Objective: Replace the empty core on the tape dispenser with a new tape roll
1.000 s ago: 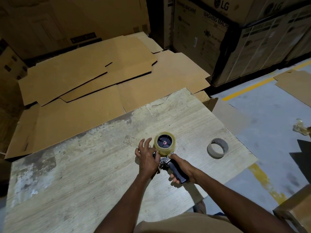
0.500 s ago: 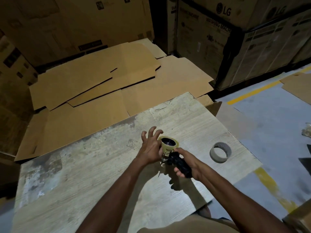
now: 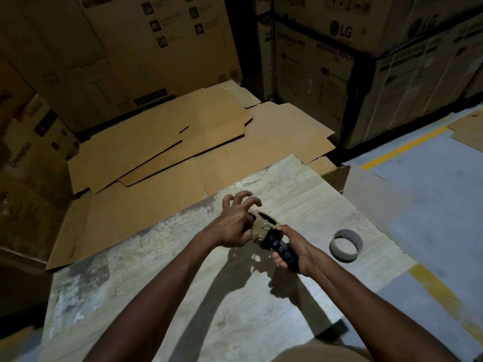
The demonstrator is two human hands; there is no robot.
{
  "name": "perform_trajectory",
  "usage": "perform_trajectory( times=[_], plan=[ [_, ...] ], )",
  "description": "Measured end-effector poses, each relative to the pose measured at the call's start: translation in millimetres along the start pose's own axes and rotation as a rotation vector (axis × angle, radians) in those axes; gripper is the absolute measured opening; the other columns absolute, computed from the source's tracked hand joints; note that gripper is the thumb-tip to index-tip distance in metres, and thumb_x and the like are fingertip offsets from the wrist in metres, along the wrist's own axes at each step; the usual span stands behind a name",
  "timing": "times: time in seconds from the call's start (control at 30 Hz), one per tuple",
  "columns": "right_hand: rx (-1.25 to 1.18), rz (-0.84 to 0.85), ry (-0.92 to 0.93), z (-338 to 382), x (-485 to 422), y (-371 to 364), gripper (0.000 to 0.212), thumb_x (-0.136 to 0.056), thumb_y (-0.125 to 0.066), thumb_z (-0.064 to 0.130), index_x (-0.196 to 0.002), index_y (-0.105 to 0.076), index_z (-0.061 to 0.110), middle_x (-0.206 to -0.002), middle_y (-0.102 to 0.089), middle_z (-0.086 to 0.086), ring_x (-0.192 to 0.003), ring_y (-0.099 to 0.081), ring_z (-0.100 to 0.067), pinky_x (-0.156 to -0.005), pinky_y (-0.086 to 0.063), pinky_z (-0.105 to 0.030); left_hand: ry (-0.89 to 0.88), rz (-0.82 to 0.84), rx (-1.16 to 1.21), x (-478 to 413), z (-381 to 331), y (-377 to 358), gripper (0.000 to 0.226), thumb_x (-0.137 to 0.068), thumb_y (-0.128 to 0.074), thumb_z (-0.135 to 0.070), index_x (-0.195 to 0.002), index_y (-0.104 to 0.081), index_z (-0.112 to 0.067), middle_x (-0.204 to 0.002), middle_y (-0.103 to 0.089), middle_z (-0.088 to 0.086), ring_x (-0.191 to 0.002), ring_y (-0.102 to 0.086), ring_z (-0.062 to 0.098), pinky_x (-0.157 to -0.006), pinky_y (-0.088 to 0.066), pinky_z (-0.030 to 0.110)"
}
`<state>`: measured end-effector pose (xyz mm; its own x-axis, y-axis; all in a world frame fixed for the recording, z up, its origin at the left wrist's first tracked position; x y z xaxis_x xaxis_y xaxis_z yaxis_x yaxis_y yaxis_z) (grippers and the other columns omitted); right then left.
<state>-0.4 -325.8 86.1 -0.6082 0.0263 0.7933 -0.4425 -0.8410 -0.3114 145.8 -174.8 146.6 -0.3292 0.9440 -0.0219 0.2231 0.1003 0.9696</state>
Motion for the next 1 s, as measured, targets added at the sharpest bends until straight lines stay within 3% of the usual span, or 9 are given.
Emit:
perform_trajectory(
  times=[0.07,0.17,0.43,0.67,0.8,1.0],
  plan=[
    [-0.054,-0.055,0.043,0.0,-5.1,14.0,0.061,-0.100,-0.041,0.058,-0.097,-0.063,0.002,-0.059,-0.055,-0.013,-0.041,-0.051,-0.022,-0.038,-0.038,-0.021,0.042,-0.013,0.037,4.9,4.5,6.1,0.013,-0.083,-0.066,-0.021,-0.076,-0.077,-0.018,-0.150,-0.040,-0.005,-0.151,-0.014,0.019,-0.117,-0.003,0.047],
    [-0.022,-0.084,0.025,1.7,-4.3,29.3,0.061,-0.099,-0.043,0.060,-0.086,-0.062,0.004,-0.059,-0.056,-0.012,-0.042,-0.051,-0.022,-0.039,-0.038,-0.022,0.100,-0.004,0.066,10.0,10.1,7.6,0.020,-0.087,-0.061,-0.028,-0.077,-0.076,-0.019,-0.147,-0.041,-0.005,-0.149,-0.015,0.018,-0.117,-0.006,0.050],
    [0.049,-0.024,-0.074,1.0,-0.7,36.2,0.062,-0.095,-0.046,0.064,-0.072,-0.058,0.008,-0.057,-0.054,-0.007,-0.039,-0.049,-0.017,-0.037,-0.035,-0.020,0.151,0.050,-0.089,5.0,19.3,18.3,0.020,-0.095,-0.056,-0.033,-0.091,-0.073,-0.022,-0.150,-0.038,0.002,-0.149,-0.015,0.023,-0.117,-0.009,0.057],
    [0.135,0.013,-0.107,-3.8,7.5,36.5,0.059,-0.093,-0.048,0.065,-0.068,-0.055,0.011,-0.056,-0.048,-0.005,-0.038,-0.039,-0.016,-0.039,-0.028,-0.019,0.270,0.081,-0.099,3.1,25.3,10.4,0.024,-0.105,-0.048,-0.034,-0.102,-0.068,-0.020,-0.148,-0.034,0.003,-0.148,-0.013,0.022,-0.116,-0.007,0.051],
    [0.197,0.034,-0.079,-6.0,11.3,39.7,0.064,-0.093,-0.046,0.070,-0.066,-0.055,0.013,-0.057,-0.050,-0.004,-0.041,-0.041,-0.015,-0.039,-0.031,-0.020,0.342,0.101,0.030,6.9,24.2,-4.0,0.025,-0.109,-0.043,-0.034,-0.110,-0.063,-0.019,-0.141,-0.035,0.003,-0.144,-0.019,0.021,-0.116,-0.007,0.049],
    [0.242,0.051,-0.089,-17.4,6.8,53.9,0.062,-0.091,-0.048,0.072,-0.066,-0.055,0.015,-0.059,-0.050,-0.003,-0.041,-0.042,-0.015,-0.038,-0.034,-0.020,0.358,0.109,0.198,12.3,12.2,-21.2,0.014,-0.110,-0.040,-0.029,-0.102,-0.052,-0.027,-0.126,-0.032,-0.004,-0.131,-0.024,0.018,-0.108,-0.010,0.038]
  ],
)
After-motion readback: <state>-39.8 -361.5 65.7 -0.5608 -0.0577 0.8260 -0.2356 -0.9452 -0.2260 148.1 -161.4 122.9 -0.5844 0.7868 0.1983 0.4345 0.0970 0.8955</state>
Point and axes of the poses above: each hand's wrist, its own x-axis away from the middle knuckle, its own y-axis out of the back of the hand, z = x × y, the point moved 1 cm from there along -x, towards the middle knuckle
